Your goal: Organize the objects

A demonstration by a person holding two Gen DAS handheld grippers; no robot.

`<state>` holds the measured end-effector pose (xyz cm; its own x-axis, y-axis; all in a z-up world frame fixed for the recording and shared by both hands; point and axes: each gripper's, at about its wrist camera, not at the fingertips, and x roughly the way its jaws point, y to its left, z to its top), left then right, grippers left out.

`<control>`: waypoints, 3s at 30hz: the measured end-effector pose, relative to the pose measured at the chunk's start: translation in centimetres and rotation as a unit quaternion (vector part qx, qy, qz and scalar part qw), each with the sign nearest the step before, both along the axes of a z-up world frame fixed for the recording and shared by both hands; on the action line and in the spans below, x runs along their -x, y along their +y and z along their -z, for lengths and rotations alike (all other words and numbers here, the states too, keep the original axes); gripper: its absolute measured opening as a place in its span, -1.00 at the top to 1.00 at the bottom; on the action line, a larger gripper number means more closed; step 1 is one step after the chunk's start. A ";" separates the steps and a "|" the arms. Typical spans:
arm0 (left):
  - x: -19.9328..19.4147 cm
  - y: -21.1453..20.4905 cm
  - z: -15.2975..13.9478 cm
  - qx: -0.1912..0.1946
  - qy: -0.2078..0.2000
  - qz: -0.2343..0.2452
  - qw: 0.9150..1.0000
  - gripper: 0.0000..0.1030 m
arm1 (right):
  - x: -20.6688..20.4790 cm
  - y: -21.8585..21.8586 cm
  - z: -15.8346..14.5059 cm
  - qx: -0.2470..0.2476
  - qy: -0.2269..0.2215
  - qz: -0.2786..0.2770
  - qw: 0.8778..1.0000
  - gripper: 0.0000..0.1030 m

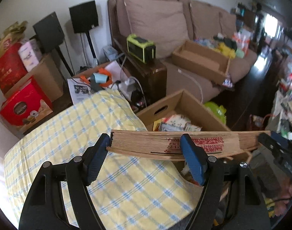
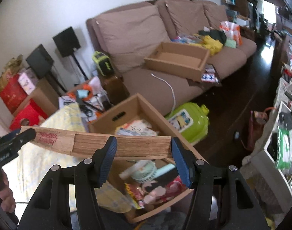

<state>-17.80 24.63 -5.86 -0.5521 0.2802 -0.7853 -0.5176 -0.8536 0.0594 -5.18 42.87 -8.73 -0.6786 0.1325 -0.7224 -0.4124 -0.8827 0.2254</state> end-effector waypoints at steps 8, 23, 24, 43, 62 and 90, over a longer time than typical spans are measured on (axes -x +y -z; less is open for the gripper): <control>2.0 5.0 4.6 0.028 -0.018 0.021 0.999 -0.39 | 0.6 2.5 5.6 0.033 -0.048 0.041 0.997 -0.18; 3.7 12.1 11.1 0.094 -0.047 0.064 0.992 -0.38 | 0.2 5.9 11.7 0.069 -0.105 0.102 0.987 -0.18; 3.6 12.2 11.2 0.096 -0.047 0.066 0.992 -0.38 | 0.1 5.9 11.8 0.068 -0.107 0.103 0.987 -0.18; 2.5 10.1 8.3 0.070 -0.066 0.070 0.993 -0.38 | -0.6 5.9 11.1 0.066 -0.100 0.092 0.989 -0.05; -3.5 0.7 -2.0 0.017 0.006 0.046 0.999 -0.75 | -3.7 0.2 2.4 -0.010 -0.048 0.036 0.998 -0.05; -7.2 -6.2 -4.4 0.020 0.060 0.019 0.998 -0.76 | -4.9 -5.0 -1.7 -0.030 -0.029 -0.018 0.999 -0.05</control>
